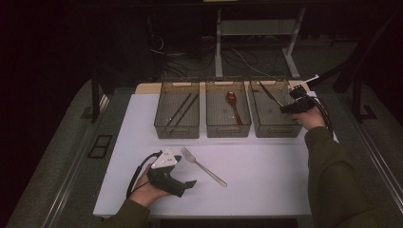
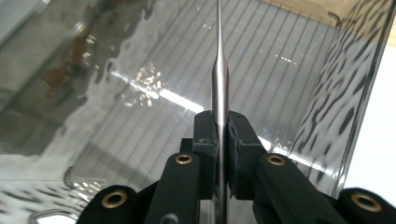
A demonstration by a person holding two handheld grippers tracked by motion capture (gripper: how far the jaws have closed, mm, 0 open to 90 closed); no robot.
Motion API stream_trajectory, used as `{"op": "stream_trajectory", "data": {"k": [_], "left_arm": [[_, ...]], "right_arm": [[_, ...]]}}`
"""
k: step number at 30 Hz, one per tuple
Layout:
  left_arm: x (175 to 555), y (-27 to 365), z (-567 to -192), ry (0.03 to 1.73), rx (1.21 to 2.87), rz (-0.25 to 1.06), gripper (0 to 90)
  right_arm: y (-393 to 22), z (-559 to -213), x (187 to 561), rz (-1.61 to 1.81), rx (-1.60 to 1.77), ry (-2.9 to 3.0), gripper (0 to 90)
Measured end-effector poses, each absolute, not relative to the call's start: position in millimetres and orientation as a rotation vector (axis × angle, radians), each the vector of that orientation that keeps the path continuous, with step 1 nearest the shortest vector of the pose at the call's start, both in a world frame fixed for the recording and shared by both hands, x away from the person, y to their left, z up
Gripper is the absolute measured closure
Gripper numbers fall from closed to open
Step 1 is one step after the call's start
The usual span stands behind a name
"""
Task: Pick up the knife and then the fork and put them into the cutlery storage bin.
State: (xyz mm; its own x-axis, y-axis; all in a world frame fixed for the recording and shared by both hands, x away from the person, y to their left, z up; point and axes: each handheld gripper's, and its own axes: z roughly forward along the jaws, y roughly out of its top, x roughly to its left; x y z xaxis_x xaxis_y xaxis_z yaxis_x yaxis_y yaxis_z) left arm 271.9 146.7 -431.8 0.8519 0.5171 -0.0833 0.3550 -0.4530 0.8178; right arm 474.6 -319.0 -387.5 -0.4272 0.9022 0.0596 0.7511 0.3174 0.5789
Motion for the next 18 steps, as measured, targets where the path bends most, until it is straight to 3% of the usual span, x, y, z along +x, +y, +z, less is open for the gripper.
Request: {"op": "stream_trajectory", "data": {"k": [5,18], "left_arm": [[272.2,146.7,-432.8,0.636,2.099,0.218,0.0],[273.8,147.6,-433.5,0.643,2.095,0.218,0.0]], "right_arm": [[-318.0,-394.0,474.5,0.754,1.497,2.321,82.5],[-324.0,-368.4,452.3,1.044,1.448,2.225,54.7]]}}
